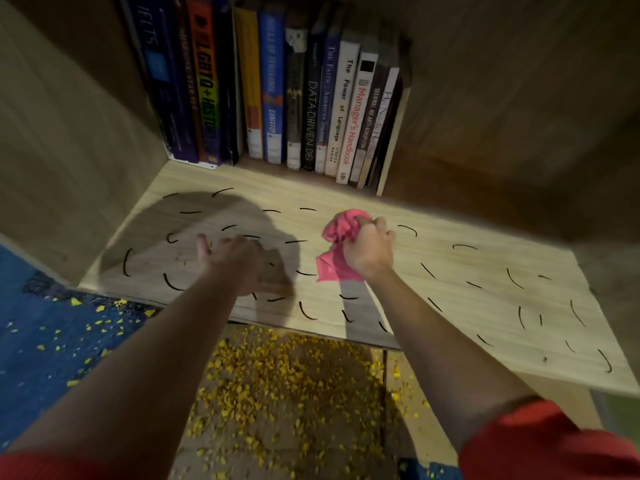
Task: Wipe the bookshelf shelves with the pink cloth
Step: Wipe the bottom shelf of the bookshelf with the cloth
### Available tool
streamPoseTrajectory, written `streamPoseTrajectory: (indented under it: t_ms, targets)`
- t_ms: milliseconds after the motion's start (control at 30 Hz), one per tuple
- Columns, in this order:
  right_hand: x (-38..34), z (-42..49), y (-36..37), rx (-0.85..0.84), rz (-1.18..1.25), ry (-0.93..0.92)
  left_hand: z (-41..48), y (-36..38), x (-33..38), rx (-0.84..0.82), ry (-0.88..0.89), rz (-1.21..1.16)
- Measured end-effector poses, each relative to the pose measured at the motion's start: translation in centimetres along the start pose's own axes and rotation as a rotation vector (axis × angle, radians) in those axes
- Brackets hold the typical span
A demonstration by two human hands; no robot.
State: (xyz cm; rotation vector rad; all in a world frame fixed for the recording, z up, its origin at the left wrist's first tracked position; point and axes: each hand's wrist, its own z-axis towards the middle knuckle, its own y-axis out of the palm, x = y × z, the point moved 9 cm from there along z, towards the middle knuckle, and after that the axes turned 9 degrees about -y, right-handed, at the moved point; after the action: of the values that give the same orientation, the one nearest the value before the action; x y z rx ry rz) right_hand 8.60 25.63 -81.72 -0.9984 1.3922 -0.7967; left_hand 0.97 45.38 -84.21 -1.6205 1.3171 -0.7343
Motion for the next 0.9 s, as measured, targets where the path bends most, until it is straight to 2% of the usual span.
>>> streamPoseTrajectory:
  t_ms: [67, 133, 233, 300, 400, 500, 600, 700, 800, 900]
  targets:
    - [-1.6, 0.1, 1.1, -0.028, -0.052, -0.074, 0.1, 0.1, 0.1, -0.009, 0.01, -0.013]
    - [-4.0, -1.1, 2.7, -0.086, -0.071, -0.232, 0.2, 0.1, 0.1, -0.011, 0.015, -0.056]
    - [-6.0, -3.5, 4.3, -0.179, 0.049, -0.405, 0.2, 0.1, -0.1, -0.021, 0.007, -0.106]
    - [-5.1, -2.1, 2.4, -0.084, 0.126, -0.349, 0.2, 0.1, -0.3, -0.03, -0.001, -0.106]
    - [-1.7, 2.5, -1.0, 0.069, 0.074, -0.147, 0.1, 0.2, -0.5, -0.046, -0.008, -0.131]
    - [0.1, 5.2, -0.5, 0.005, -0.041, -0.071, 0.0, 0.5, -0.6, -0.047, -0.009, -0.149]
    - [-1.9, 4.2, 1.3, -0.037, -0.066, -0.194, 0.2, 0.5, -0.7, -0.038, -0.015, -0.175]
    - [-5.2, 0.3, 2.9, -0.065, -0.07, -0.428, 0.0, 0.6, -0.7, -0.04, -0.004, -0.199]
    - [-6.3, -3.6, 4.3, -0.177, 0.049, -0.587, -0.5, 0.6, -0.8, -0.029, 0.011, -0.198]
    - [-4.5, -2.6, 2.5, -0.082, 0.075, -0.473, -1.0, 0.6, -1.3, -0.001, -0.002, -0.233]
